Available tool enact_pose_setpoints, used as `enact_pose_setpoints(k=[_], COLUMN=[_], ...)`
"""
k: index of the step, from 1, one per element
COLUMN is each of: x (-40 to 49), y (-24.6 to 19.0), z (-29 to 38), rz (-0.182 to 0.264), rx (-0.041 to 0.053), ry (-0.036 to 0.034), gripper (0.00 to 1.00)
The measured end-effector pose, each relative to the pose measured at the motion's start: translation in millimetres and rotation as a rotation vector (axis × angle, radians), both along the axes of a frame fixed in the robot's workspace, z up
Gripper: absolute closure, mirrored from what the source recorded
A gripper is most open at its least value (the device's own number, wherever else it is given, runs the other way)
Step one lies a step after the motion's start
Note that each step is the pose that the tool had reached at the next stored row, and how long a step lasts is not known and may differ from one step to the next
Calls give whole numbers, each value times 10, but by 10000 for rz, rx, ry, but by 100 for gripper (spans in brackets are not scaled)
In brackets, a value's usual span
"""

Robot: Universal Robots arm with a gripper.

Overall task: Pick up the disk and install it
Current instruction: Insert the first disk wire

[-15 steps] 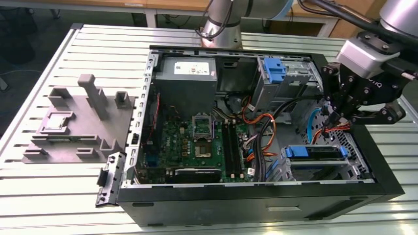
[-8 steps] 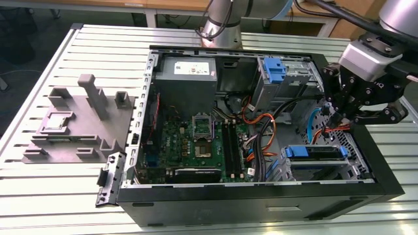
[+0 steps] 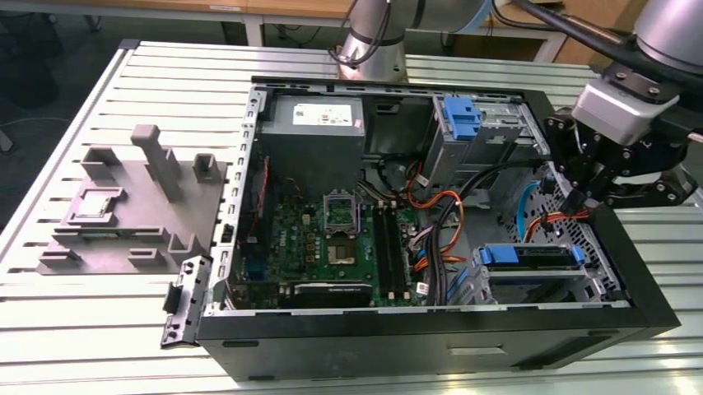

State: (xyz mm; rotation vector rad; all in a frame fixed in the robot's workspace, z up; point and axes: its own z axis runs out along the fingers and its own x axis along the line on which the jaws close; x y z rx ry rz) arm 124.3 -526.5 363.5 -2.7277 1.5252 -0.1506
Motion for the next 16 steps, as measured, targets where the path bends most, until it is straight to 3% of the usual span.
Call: enact_pose_setpoints(k=[2, 3, 6, 7, 13, 16], x=[0, 0, 0, 0, 1, 17], y=[0, 0, 0, -1, 0, 0], z=[-1, 0, 0, -1, -7, -15], rz=[249, 341, 561, 660, 1517, 1724], rx=[1, -1, -10, -11, 14, -1], ry=[-82, -163, -505, -574, -592, -593], gripper=[90, 90, 90, 90, 90, 90])
